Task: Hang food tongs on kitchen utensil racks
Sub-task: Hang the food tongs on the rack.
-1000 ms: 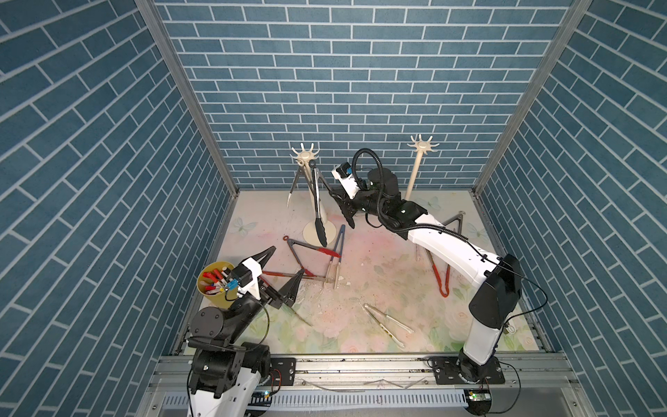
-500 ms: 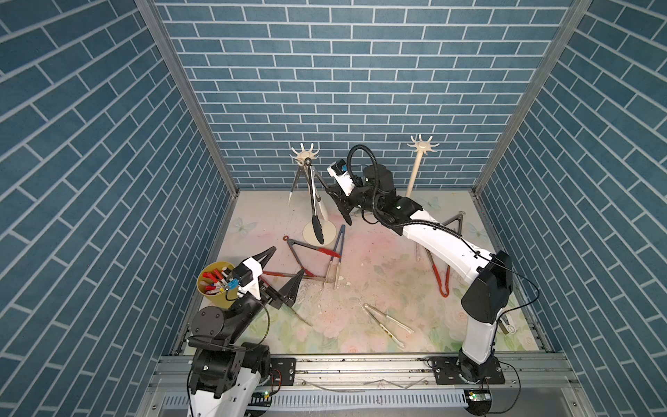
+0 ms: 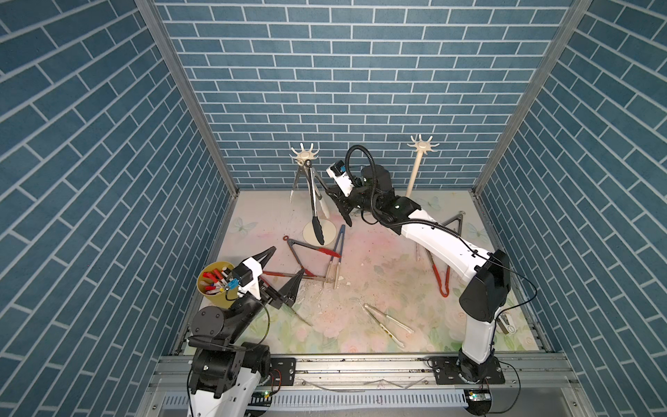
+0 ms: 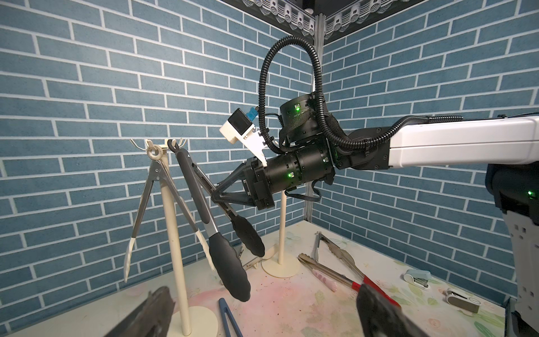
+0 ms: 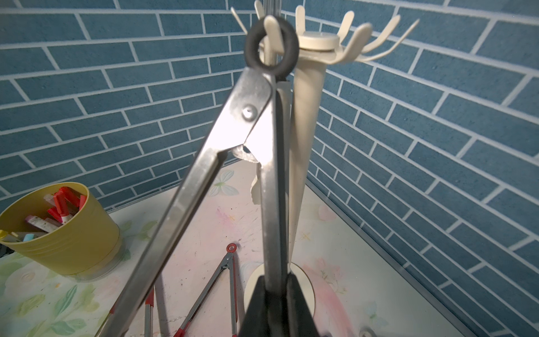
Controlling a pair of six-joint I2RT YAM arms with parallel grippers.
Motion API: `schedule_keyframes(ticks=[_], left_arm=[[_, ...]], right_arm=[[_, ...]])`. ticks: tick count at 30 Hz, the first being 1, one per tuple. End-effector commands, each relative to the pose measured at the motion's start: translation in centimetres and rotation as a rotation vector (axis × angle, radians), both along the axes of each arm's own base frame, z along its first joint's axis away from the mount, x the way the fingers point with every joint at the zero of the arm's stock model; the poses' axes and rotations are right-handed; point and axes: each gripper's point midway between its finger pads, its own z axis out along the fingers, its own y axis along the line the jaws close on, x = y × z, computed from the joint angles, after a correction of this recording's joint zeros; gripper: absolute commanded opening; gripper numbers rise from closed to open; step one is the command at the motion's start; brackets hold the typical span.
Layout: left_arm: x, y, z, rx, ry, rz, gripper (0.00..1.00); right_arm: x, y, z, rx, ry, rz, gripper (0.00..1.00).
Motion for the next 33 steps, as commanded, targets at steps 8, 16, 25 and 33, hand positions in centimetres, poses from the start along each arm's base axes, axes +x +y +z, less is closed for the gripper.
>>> schedule_keyframes(ticks=[8, 16, 25, 33], left_arm=[[0.0, 0.1, 0.4, 0.001, -0.003, 0.011, 0.99], [0.5, 0.4, 0.2, -0.003, 0.018, 0.032, 0.99], [1.2, 0.6, -0.2, -0.003, 0.053, 0.055, 0.99], [2.1, 0.5, -0.9, 0.008, 0.108, 0.058, 0.99]], right_arm=[[0.1, 0.3, 0.3, -0.012, -0.026, 0.000, 0.01], [-0.2, -0.4, 0.3, -0.010, 0.038, -0.025, 0.28], [-1.2, -2.2, -1.2, -0.059, 0.140, -0.077, 0.50], [-4.3, -6.0, -4.9, -0.116, 0.305, -0.138, 0.63]])
